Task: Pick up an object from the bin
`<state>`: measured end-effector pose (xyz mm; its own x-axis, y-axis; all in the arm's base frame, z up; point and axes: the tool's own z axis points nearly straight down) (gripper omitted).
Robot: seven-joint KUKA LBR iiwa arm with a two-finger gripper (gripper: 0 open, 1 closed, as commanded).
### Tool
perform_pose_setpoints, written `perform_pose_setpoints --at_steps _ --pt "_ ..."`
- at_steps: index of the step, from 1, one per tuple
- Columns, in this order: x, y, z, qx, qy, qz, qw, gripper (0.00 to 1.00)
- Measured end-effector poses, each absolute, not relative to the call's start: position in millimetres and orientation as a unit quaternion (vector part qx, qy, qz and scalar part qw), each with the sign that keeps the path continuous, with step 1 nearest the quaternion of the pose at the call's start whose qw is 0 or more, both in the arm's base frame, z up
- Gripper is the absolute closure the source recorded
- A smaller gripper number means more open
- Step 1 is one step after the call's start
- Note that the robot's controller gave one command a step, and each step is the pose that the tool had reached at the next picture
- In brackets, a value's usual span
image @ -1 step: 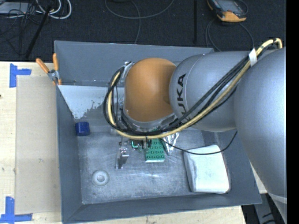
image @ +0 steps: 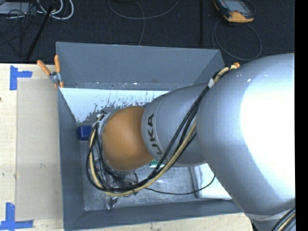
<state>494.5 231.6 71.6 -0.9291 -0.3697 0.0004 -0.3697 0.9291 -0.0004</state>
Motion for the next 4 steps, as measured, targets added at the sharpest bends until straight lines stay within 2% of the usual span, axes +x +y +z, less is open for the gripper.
perform_pose_setpoints --at_steps 1,2,3,4 --pt "475.4 176 100 0.193 -0.981 0.001 0.002 0.00" --pt "528.0 205 101 0.473 -0.881 -0.001 -0.001 0.00" --pt "515.0 240 72 0.697 -0.717 0.000 0.001 0.00" --pt "515.2 240 72 0.694 -0.720 -0.001 0.001 0.00"
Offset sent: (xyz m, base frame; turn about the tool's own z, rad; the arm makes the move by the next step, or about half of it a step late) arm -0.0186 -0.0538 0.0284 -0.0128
